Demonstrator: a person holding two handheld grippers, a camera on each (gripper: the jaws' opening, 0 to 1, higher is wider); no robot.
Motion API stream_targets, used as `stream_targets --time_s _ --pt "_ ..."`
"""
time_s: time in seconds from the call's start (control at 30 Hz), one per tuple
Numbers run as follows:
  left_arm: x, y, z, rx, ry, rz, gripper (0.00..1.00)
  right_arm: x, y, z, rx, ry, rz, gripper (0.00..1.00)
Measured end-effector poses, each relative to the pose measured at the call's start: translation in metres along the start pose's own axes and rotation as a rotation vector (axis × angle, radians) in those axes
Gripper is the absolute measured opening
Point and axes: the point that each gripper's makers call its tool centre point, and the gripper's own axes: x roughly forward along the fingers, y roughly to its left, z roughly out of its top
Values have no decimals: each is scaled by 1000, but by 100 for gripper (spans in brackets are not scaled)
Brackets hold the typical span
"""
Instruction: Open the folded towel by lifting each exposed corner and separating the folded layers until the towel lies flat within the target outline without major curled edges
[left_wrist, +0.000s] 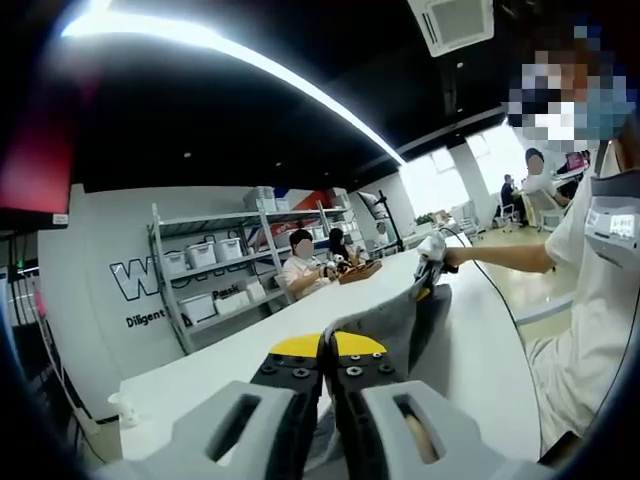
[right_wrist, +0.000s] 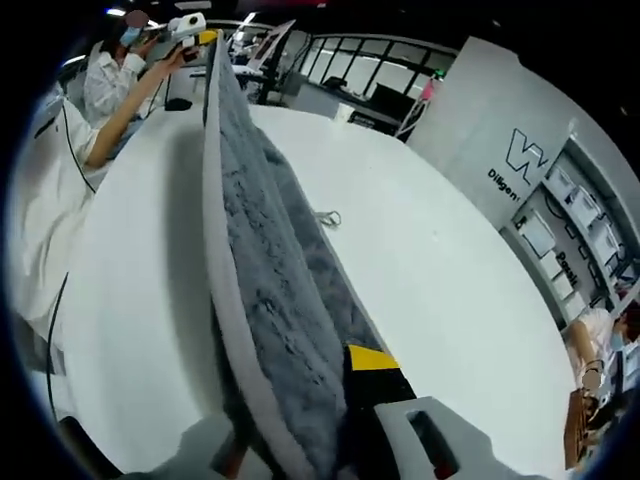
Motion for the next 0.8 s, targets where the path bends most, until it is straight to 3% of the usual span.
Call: stream_targets --time_s 0.5,0.8 --pt "-1 2 -4 -16 3 -7 2 -24 -4 -24 46 -3 -25 0" --pt "-10 12 -5 -13 2 43 2 -48 -16 -50 93 32 -83 0"
